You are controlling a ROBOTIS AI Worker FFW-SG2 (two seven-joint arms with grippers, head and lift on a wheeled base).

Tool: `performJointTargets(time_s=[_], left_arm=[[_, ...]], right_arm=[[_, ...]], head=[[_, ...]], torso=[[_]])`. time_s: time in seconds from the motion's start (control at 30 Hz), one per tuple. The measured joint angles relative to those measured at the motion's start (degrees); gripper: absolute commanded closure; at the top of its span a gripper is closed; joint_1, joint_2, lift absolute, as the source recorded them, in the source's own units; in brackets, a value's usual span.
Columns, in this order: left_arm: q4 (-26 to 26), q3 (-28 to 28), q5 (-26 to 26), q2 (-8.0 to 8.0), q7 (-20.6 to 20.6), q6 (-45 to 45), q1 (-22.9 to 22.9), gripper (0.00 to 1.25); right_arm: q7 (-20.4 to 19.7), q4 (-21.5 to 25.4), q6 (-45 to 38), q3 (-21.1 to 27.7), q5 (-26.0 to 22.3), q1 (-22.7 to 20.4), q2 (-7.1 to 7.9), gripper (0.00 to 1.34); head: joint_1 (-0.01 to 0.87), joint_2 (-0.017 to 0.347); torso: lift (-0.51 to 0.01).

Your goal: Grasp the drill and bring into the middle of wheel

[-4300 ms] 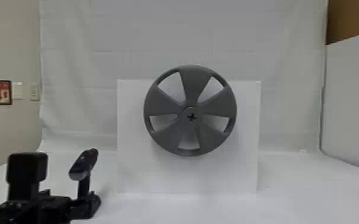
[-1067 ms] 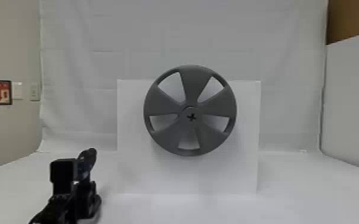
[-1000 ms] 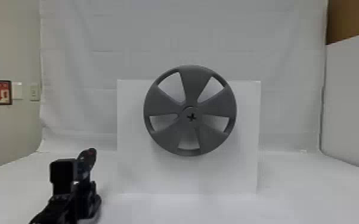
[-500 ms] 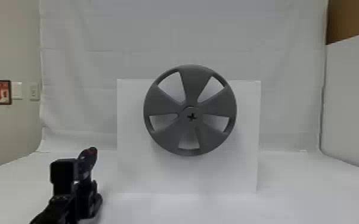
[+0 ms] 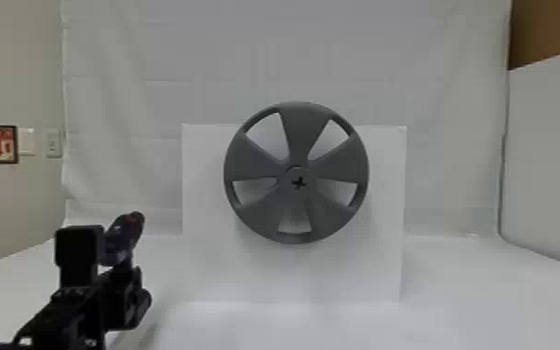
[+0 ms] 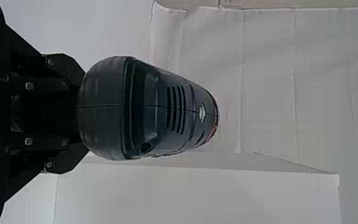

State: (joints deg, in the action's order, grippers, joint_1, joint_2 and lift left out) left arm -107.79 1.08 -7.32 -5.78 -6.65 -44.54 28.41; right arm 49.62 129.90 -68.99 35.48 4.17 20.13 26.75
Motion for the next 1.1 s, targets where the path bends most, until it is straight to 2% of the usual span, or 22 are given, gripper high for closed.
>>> performJointTargets(time_s=[0.47,0.83,1.0,1.1], left_arm=[[-19.9,-2.6,-5.3,-1.91,-2.6,-10.9,-4.4,1.22],[-27.9,-2.4,-7.0,-2.45,3.9,-13.3,-7.5,1.22],[-29.1,-2.4,-6.1,-2.48,11.2,-13.4,-7.9,1.22],[-29.2,-2.8,-5.1,-2.54,13.9,-13.8,-7.6,1.22]], right_arm=[[0.9,0.0,0.0,1.4,0.4,0.2,0.07,0.11],[1.3,0.1,0.0,2.8,0.5,-0.1,-0.2,0.11],[1.6,0.2,0.0,3.8,0.5,-0.5,-0.29,0.11],[1.6,0.2,0.0,4.2,0.6,-0.6,-0.3,0.11]], head=[[0.054,0.031],[0.054,0.031],[0.054,0.031],[0.054,0.031]], torso=[[-0.403],[-0.403],[-0.403],[-0.403]])
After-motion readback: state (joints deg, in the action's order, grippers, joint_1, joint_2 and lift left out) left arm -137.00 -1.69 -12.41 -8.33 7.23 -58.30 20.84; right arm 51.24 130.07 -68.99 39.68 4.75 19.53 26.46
